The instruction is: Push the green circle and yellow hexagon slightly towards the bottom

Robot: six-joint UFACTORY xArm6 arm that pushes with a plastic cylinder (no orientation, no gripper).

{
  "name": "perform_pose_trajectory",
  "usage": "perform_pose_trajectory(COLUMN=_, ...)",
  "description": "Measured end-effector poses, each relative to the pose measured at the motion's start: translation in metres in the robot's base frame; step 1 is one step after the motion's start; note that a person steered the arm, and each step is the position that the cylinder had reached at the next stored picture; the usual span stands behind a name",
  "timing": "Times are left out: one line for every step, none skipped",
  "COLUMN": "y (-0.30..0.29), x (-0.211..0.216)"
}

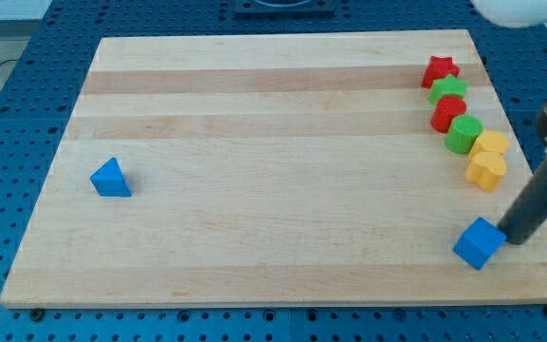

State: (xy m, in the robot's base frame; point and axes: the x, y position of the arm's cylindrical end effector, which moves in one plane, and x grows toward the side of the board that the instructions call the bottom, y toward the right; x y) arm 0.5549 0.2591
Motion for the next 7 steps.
perform_pose_trajectory(y=0.083, x=-0.001)
perform_pose_trajectory(y=0.086, x=-0.002)
perform_pose_trajectory(y=0.085, x=-0.056)
perform_pose_trajectory(y=0.085, x=-0.136)
perform_pose_trajectory(y=0.074, x=-0.176)
perform_pose_trajectory(y=0.003, x=-0.168)
perform_pose_trajectory(y=-0.072, x=-0.142)
